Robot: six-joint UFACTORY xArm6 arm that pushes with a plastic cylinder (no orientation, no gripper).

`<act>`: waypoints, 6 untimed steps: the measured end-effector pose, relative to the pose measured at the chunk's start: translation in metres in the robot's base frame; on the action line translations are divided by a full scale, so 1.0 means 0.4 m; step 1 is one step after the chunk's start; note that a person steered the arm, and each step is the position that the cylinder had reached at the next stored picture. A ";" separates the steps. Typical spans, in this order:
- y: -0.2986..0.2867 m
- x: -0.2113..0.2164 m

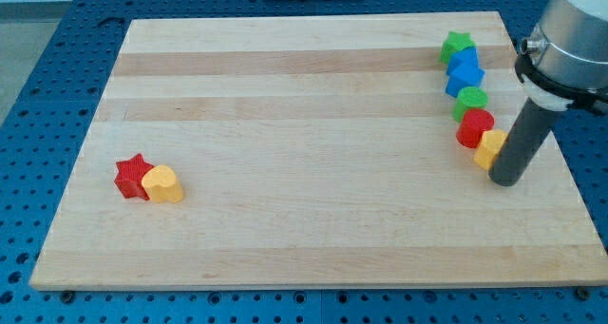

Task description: Push the red star and yellow heart to the right side of the board

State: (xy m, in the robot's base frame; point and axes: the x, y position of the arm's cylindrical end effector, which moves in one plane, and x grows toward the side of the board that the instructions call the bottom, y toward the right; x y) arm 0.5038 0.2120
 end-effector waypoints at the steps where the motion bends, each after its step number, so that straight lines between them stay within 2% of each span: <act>1: -0.002 -0.001; 2: -0.004 0.039; 3: -0.118 0.083; 4: -0.310 0.043; 6: -0.726 -0.139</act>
State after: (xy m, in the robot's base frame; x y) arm 0.4482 -0.0785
